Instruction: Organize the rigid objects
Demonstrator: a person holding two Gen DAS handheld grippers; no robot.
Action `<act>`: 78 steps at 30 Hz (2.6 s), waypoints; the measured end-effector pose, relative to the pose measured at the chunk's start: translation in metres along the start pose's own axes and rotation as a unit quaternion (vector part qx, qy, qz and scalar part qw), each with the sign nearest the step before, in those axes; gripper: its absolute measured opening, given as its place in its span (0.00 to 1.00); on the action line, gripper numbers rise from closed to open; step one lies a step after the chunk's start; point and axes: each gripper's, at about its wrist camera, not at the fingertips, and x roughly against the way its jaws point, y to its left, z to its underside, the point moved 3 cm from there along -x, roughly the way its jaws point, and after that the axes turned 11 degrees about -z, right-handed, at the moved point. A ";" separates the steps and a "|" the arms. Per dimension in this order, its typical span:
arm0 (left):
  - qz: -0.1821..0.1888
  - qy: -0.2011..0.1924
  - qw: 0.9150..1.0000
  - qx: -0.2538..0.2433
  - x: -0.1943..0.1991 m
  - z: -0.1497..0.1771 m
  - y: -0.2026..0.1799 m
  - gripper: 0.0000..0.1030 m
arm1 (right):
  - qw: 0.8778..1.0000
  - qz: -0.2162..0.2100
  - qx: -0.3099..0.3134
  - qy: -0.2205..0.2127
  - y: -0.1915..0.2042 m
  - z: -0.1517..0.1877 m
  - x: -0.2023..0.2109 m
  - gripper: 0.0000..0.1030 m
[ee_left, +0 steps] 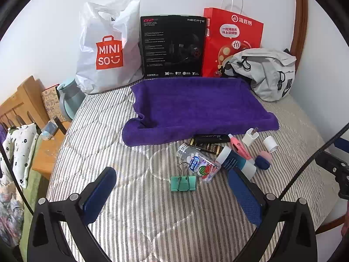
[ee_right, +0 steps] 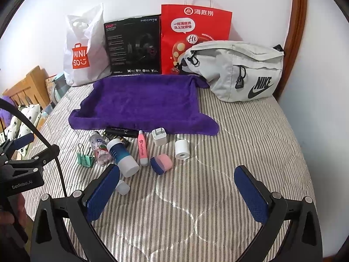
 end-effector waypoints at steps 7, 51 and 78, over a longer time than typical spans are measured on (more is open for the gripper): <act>0.000 -0.004 1.000 0.003 0.003 -0.003 0.003 1.00 | 1.000 0.002 0.000 -0.001 0.001 0.000 0.001 1.00; -0.001 -0.006 1.000 -0.005 0.005 -0.003 0.002 1.00 | 1.000 0.004 0.004 0.005 0.005 0.001 0.003 1.00; -0.004 0.051 0.998 -0.034 -0.089 0.035 -0.024 0.96 | 0.996 -0.011 -0.037 0.080 -0.048 0.046 -0.080 1.00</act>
